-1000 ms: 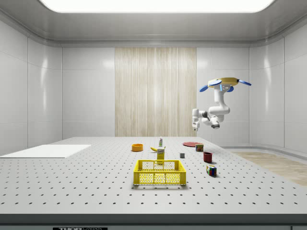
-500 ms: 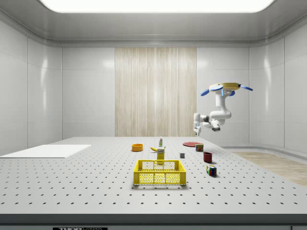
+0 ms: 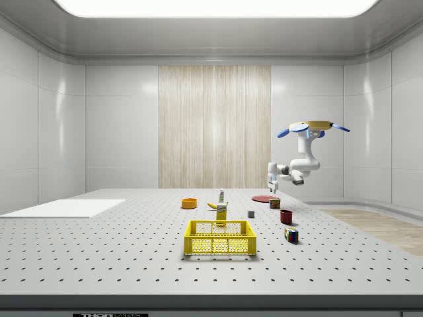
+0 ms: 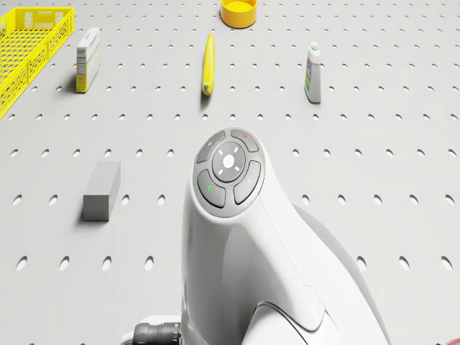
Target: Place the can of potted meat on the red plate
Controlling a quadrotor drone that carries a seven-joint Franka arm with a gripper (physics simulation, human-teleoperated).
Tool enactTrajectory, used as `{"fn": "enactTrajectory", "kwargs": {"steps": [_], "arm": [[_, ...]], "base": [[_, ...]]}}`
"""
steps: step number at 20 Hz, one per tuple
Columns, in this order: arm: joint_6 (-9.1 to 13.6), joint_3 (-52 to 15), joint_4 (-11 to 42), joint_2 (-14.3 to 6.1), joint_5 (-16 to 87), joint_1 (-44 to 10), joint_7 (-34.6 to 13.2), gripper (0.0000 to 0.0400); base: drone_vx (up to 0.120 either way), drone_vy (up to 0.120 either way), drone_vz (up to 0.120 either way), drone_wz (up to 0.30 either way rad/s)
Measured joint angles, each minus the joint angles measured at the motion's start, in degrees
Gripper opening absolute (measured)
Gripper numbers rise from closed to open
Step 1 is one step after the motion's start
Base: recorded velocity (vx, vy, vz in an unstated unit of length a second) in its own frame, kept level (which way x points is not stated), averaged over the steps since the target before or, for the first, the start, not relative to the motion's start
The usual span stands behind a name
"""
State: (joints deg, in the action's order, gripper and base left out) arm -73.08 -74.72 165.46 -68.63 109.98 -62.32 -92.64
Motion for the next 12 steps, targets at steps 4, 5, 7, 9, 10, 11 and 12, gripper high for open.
{"fn": "enactTrajectory", "kwargs": {"steps": [4, 5, 7, 9, 10, 11, 12], "arm": [[-1.0, -0.3, -0.1, -1.1, -0.5, -0.3, -0.3, 0.0400], [-1.2, -0.4, -0.1, -1.3, -0.7, -0.4, -0.4, 0.0400], [-1.7, -0.5, -0.1, -1.8, -0.9, -0.6, -0.6, 0.0400], [-2.0, -0.6, -0.1, -2.2, -1.1, -1.4, -1.3, 0.0400], [-2.2, -0.6, -0.2, -2.4, -1.2, -1.7, -1.7, 0.0400], [-2.5, -0.5, -0.2, -2.6, -1.1, -2.0, -1.9, 0.0400], [-2.9, -0.1, -0.3, -2.9, -0.8, -2.2, -2.1, 0.0400]], "base": [[0.000, 0.000, -0.120, 0.000], [0.000, 0.000, -0.120, 0.000], [0.000, 0.000, -0.020, 0.000], [0.000, 0.000, 0.000, 0.000], [0.000, 0.000, 0.000, 0.000], [0.000, 0.000, 0.000, 0.000], [0.000, 0.000, 0.000, 0.000]]}}
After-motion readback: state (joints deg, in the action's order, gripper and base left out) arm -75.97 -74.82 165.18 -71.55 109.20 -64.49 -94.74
